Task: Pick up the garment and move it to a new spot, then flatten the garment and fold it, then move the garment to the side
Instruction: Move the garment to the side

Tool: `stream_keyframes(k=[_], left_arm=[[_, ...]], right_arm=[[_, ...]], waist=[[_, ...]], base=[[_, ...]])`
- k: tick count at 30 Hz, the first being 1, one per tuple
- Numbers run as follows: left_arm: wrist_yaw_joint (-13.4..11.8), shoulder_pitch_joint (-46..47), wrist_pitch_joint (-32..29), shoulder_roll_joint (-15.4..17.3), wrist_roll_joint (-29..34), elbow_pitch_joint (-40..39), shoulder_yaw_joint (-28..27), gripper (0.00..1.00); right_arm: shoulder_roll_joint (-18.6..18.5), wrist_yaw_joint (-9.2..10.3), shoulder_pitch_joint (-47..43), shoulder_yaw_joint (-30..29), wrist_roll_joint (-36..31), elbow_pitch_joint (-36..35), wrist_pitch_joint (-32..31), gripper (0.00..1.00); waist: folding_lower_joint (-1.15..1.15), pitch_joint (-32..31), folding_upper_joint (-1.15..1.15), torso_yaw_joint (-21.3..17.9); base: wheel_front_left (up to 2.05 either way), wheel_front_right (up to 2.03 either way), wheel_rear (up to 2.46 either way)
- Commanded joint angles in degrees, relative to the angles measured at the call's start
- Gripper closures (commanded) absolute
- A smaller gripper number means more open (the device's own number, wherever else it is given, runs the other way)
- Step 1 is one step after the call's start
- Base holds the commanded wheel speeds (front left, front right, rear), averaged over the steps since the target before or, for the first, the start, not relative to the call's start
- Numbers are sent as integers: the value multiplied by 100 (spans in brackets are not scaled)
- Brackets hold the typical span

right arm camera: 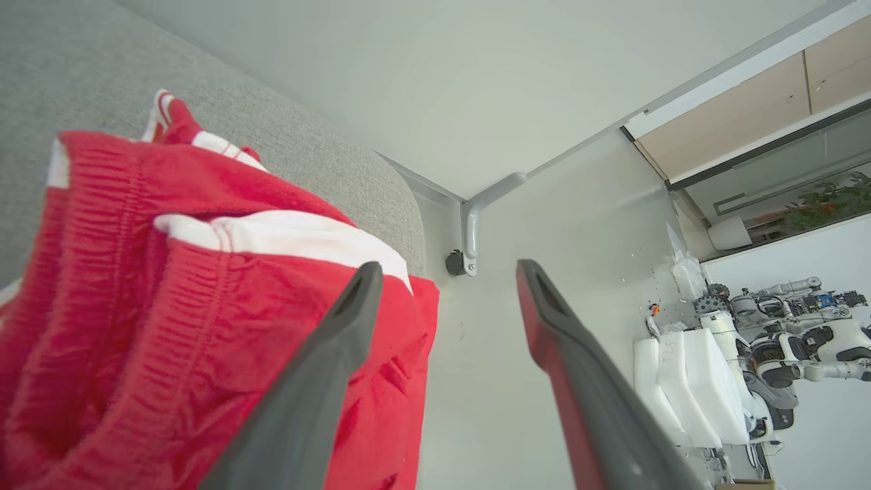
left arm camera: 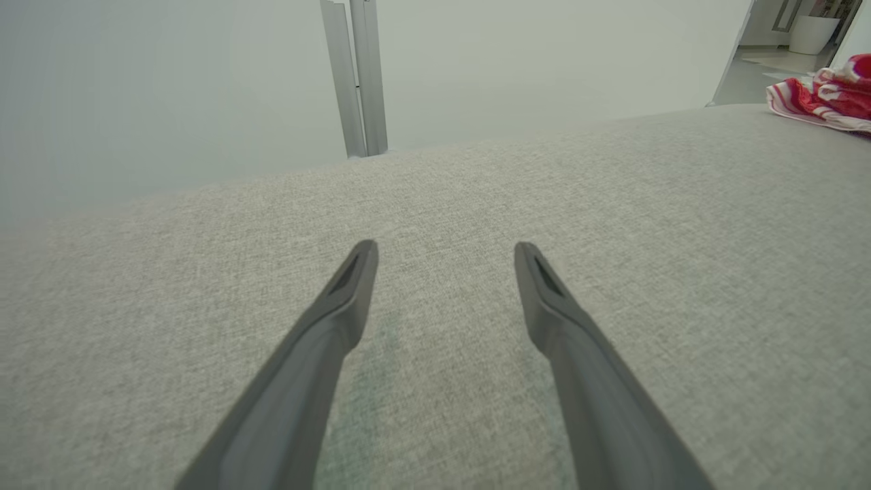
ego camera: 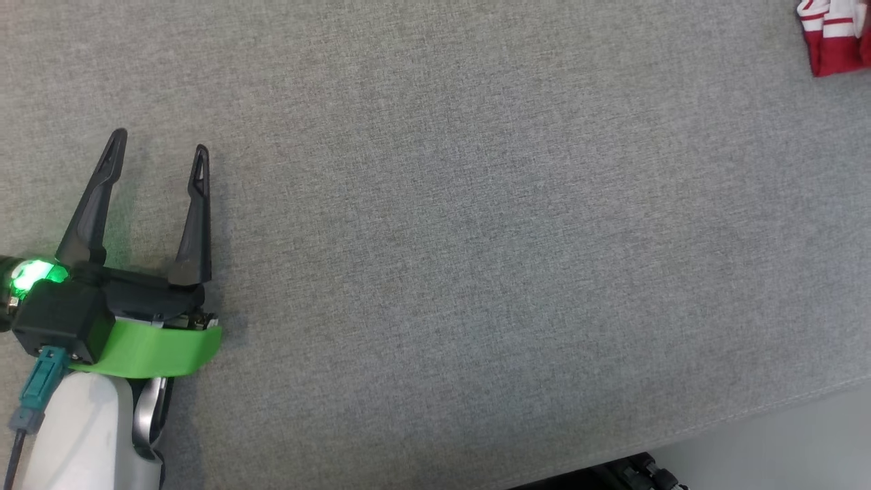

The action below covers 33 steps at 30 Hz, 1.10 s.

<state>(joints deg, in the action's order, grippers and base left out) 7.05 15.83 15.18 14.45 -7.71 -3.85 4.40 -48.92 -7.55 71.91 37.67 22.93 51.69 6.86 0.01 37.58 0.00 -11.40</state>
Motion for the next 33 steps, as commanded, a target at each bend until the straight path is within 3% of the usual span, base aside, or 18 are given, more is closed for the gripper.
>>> stream_keyframes(k=[1,8,15,23,33], left_arm=[[-29,-118,-13,-23,-42,67,-21,0],[-51,-244,-9,-206,-134,303,-105,0],[-85,-603,-9,-466,-198,518,-334,0],[-58,-1101,-9,-691,-250,757,-613,0],[1,-1450,-10,-885,-247,997,-716,0]], right_arm=[[114,15,67,-68,-80,43,207,0],[695,15,-157,-209,-260,-152,729,0],[1386,15,-954,-601,-406,-937,834,0],[2285,14,-2683,-1569,-608,-2090,834,0],[3091,14,-4732,-2673,-749,-3151,835,0]], waist=[[-1,-149,0,10],[-1,-771,0,92],[-1,-1617,0,290],[-1,-2406,0,526],[-1,-3054,0,808]], base=[[0,0,0],[0,0,0],[0,0,0],[0,0,0],[0,0,0]])
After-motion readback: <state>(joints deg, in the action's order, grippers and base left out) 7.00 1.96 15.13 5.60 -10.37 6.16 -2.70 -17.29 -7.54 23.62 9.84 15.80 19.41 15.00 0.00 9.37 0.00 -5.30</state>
